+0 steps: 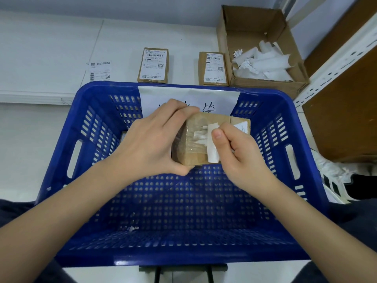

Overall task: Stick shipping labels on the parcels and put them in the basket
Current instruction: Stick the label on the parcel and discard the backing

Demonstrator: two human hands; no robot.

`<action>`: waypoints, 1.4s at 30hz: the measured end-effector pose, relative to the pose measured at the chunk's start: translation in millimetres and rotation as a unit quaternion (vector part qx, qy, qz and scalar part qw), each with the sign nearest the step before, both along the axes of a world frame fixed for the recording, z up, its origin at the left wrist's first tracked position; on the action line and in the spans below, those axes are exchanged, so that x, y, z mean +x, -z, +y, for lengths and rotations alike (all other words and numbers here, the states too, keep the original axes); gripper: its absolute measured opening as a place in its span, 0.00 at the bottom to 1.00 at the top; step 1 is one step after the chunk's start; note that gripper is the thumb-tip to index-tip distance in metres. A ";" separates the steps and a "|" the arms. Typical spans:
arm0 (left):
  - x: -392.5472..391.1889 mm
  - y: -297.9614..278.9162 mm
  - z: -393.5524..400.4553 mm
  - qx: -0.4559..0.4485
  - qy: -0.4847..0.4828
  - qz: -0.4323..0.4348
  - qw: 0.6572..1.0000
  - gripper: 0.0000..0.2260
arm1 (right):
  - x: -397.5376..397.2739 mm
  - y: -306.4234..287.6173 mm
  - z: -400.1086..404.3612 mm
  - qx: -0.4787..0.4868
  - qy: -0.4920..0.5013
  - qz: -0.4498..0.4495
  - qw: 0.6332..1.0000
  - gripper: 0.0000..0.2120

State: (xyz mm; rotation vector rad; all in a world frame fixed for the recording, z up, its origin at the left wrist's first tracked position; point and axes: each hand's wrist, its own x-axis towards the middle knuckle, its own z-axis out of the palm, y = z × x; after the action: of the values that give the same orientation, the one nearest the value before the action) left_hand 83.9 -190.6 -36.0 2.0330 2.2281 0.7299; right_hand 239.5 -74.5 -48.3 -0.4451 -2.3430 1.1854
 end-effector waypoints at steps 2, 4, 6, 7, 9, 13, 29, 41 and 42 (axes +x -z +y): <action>-3.0 0.5 0.1 0.003 0.012 0.032 0.999 0.39 | 1.2 -1.7 -1.3 -0.023 -0.007 -0.008 1.000 0.14; -5.5 2.2 0.1 0.002 0.021 0.050 0.999 0.41 | 1.5 -2.7 -2.1 -0.036 -0.013 -0.014 0.999 0.14; -4.0 5.5 0.4 0.000 0.026 0.053 0.998 0.42 | 0.9 -2.6 -3.2 -0.019 -0.024 -0.028 0.999 0.14; -1.1 7.9 0.7 -0.004 0.024 0.054 0.998 0.42 | 0.4 -2.0 -4.2 -0.007 -0.032 -0.038 0.999 0.14; 7.3 14.2 1.7 -0.023 0.009 0.072 0.997 0.42 | -0.6 0.1 -6.2 0.006 -0.042 -0.055 0.998 0.13; 16.7 20.6 1.5 -0.056 -0.008 0.142 0.988 0.38 | -1.9 3.6 -10.0 -0.003 -0.047 -0.073 0.996 0.14; 6.9 9.0 2.7 -0.022 -0.025 0.067 0.997 0.37 | 3.0 -16.0 9.7 0.050 0.047 -0.164 0.984 0.14; 5.8 3.9 2.3 -0.021 -0.040 0.041 0.998 0.33 | 4.9 -14.0 16.4 0.009 0.102 -0.087 0.991 0.12; 5.9 3.8 2.5 -0.017 -0.038 0.045 0.998 0.32 | 4.8 -14.1 16.4 -0.009 0.108 -0.073 0.991 0.11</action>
State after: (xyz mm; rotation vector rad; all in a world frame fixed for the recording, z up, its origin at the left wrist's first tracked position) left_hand 89.8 -188.0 -39.8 2.0151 2.3621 0.6135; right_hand 244.3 -58.1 -34.2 -0.7957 -2.3344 1.1050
